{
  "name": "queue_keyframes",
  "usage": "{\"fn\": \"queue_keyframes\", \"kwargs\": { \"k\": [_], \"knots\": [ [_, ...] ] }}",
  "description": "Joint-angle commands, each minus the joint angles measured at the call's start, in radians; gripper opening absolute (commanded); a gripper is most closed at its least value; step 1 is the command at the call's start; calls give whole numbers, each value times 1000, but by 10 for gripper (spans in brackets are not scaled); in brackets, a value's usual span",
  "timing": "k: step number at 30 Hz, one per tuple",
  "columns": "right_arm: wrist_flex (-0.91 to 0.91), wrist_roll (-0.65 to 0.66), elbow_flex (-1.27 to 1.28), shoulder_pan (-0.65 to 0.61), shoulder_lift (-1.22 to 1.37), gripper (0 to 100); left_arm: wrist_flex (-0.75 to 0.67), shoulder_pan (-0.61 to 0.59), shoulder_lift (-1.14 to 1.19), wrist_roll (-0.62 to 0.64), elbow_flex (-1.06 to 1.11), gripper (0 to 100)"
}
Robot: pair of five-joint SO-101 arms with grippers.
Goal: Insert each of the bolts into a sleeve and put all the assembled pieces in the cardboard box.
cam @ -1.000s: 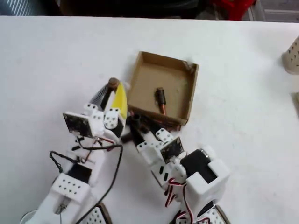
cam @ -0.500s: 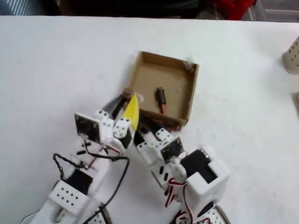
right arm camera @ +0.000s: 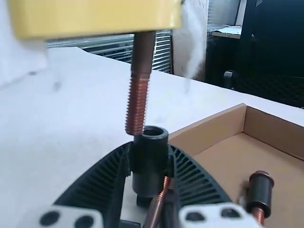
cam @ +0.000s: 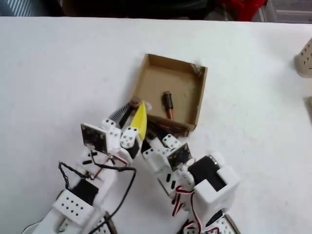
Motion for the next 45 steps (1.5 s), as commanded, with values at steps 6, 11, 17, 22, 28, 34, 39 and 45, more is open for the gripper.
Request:
{"fn": "queue_keyframes", "kwargs": {
  "k": [6,11,17,22,28,34,39,45],
  "knots": [
    [2,-8,-15,4,-2,16,-37,8,-18,6,-46,22],
    [2,-8,-15,4,-2,17,-58,-5,-18,8,-91,22],
    [2,-8,-15,4,-2,17,-57,-7,-16,8,-110,22],
    [2,-8,-15,4,-2,17,-58,-7,-16,8,-109,22],
    [2,-8,-15,4,-2,17,-63,-8,-16,8,-110,22],
    [2,-8,-15,4,-2,17,-78,-8,42,2,-153,22],
    [2,-8,-15,5,-2,17,-209,-16,262,8,-227,22],
    [2,-8,-15,8,-2,17,-247,-5,263,9,-170,22]
  ]
}}
